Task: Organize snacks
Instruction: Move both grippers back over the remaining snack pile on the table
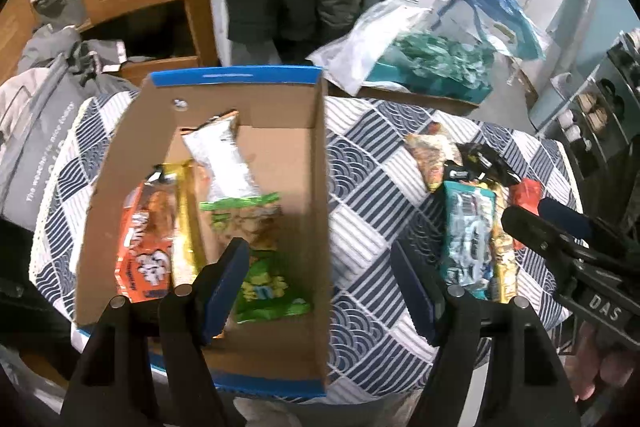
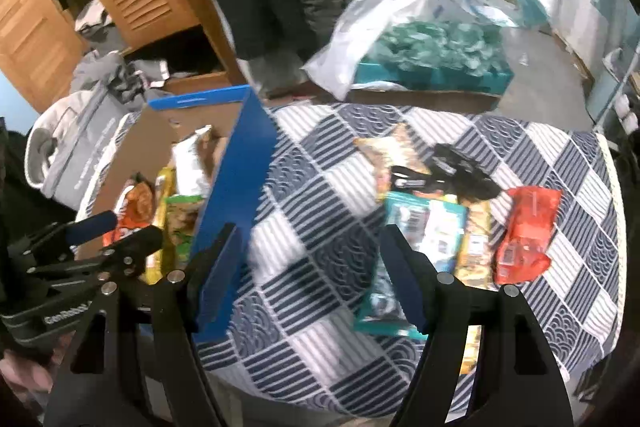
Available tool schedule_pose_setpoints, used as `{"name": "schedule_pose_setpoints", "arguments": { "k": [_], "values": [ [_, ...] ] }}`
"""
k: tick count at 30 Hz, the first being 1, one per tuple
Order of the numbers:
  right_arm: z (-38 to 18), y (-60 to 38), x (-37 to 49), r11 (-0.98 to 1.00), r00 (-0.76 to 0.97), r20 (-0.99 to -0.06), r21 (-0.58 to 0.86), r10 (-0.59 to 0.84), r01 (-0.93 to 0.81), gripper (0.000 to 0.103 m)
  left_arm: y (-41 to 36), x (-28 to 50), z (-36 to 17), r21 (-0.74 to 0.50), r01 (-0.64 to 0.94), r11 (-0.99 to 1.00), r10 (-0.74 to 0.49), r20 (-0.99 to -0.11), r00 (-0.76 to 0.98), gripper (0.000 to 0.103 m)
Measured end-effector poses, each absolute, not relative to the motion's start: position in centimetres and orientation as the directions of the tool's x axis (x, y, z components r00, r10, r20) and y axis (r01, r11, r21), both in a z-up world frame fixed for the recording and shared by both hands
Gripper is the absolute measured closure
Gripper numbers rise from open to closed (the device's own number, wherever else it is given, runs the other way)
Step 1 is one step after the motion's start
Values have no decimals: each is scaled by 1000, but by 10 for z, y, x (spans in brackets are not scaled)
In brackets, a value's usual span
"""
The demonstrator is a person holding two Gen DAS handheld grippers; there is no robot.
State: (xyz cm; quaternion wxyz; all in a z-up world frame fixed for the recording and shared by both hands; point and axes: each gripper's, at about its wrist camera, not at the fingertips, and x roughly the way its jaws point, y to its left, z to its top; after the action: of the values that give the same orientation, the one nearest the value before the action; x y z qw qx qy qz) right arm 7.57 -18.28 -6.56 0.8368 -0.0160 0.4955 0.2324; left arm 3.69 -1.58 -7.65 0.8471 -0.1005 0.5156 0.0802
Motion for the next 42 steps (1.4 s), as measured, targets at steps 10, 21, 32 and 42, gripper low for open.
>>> {"name": "schedule_pose_setpoints", "arguments": {
  "k": [10, 21, 32, 42],
  "values": [
    [-79, -234, 92, 930, 417, -854, 186, 313, -317, 30, -58, 58, -93, -101, -185, 978, -12, -903, 430, 29],
    [-107, -279, 103, 957, 400, -881, 166, 253, -238, 30, -90, 85, -117, -137, -181, 974, -58, -920, 387, 29],
    [-150, -302, 114, 963, 326, -911, 199, 251, -183, 30, -116, 104, -151, -106, -165, 981, -47, -943, 329, 29],
    [-187, -309, 120, 964, 255, -937, 195, 238, -182, 30, -130, 117, -179, -104, -165, 981, -55, -960, 276, 29]
  ]
}}
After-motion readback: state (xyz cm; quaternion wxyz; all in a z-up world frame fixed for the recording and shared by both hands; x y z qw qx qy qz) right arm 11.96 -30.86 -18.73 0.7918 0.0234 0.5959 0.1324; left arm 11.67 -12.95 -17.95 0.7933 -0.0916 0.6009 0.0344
